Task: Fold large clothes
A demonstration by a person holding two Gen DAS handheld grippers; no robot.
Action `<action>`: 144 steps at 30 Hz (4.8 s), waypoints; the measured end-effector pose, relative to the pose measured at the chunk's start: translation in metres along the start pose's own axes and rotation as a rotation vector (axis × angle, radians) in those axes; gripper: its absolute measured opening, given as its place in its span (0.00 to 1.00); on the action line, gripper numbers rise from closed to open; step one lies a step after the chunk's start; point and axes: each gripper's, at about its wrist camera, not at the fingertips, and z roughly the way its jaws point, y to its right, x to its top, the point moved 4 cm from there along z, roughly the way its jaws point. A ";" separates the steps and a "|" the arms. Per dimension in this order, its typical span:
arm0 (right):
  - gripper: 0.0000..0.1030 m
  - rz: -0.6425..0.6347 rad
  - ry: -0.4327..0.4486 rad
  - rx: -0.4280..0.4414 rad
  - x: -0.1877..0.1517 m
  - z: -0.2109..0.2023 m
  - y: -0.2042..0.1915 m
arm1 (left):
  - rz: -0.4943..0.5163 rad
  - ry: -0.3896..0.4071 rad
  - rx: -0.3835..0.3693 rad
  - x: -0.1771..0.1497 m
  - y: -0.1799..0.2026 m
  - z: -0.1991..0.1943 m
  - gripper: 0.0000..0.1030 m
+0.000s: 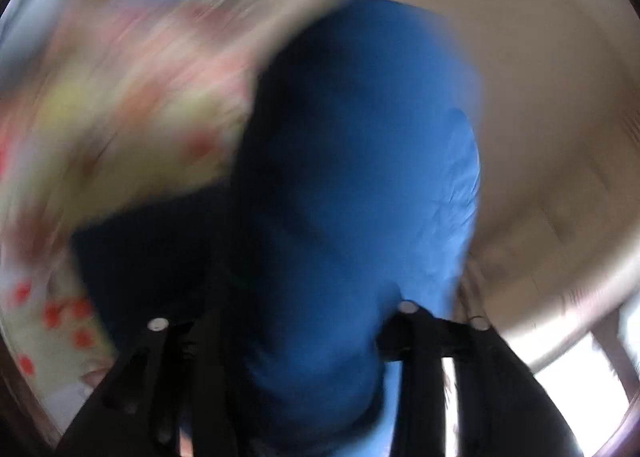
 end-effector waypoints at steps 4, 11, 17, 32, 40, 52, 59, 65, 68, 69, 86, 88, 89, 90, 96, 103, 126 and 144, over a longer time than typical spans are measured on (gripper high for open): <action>0.47 -0.089 -0.003 -0.055 0.005 0.011 -0.036 | 0.074 -0.045 -0.037 -0.004 0.020 0.010 0.95; 0.60 -0.061 0.059 -0.068 -0.005 0.002 -0.031 | 0.372 -0.112 -0.221 0.031 0.150 0.068 0.95; 0.83 0.266 0.298 0.431 -0.025 -0.077 0.015 | 0.560 -0.170 -0.186 0.054 0.208 0.112 0.95; 0.29 0.256 0.059 0.545 0.010 -0.004 -0.003 | 0.544 -0.375 -0.041 0.016 0.126 0.190 0.96; 0.29 0.247 0.060 0.498 -0.010 0.001 -0.022 | 0.415 -0.165 -0.051 0.004 0.117 0.090 0.95; 0.29 0.287 0.116 0.460 -0.007 -0.003 -0.023 | 0.148 -0.491 -0.131 -0.005 0.093 0.209 0.96; 0.29 0.487 0.191 0.626 -0.034 -0.031 0.075 | -0.007 -0.489 -0.256 -0.027 0.061 0.214 0.96; 0.31 0.752 0.151 0.456 -0.068 0.039 0.222 | -0.038 -0.455 -0.288 -0.032 0.057 0.213 0.96; 0.31 0.814 0.060 0.459 -0.060 0.108 0.252 | -0.041 -0.450 -0.294 -0.031 0.057 0.215 0.96; 0.31 0.825 0.043 0.467 -0.056 0.129 0.255 | -0.038 -0.447 -0.290 -0.031 0.057 0.215 0.96; 0.42 0.607 -0.274 0.478 -0.033 0.264 0.199 | 0.067 -0.361 -0.168 -0.025 0.064 0.205 0.96; 0.44 0.625 -0.252 0.476 -0.035 0.263 0.204 | 0.100 -0.337 -0.130 -0.023 0.067 0.199 0.96; 0.44 0.626 -0.256 0.468 -0.034 0.262 0.206 | 0.147 -0.303 -0.068 -0.020 0.072 0.188 0.96; 0.44 0.596 -0.253 0.439 -0.032 0.258 0.205 | 0.187 -0.270 -0.011 -0.016 0.076 0.177 0.96; 0.48 0.583 -0.216 0.339 -0.018 0.226 0.227 | 0.378 -0.082 0.183 -0.019 0.100 0.076 0.95; 0.50 0.500 -0.028 0.603 0.077 0.169 0.191 | 0.478 -0.174 0.289 -0.082 0.102 0.059 0.95; 0.90 0.584 0.063 0.659 0.045 0.106 0.186 | 0.267 -0.267 0.128 -0.085 0.070 0.058 0.95; 0.98 1.289 -0.122 1.080 -0.171 0.126 0.156 | -0.102 -0.573 -0.293 -0.088 0.055 0.139 0.91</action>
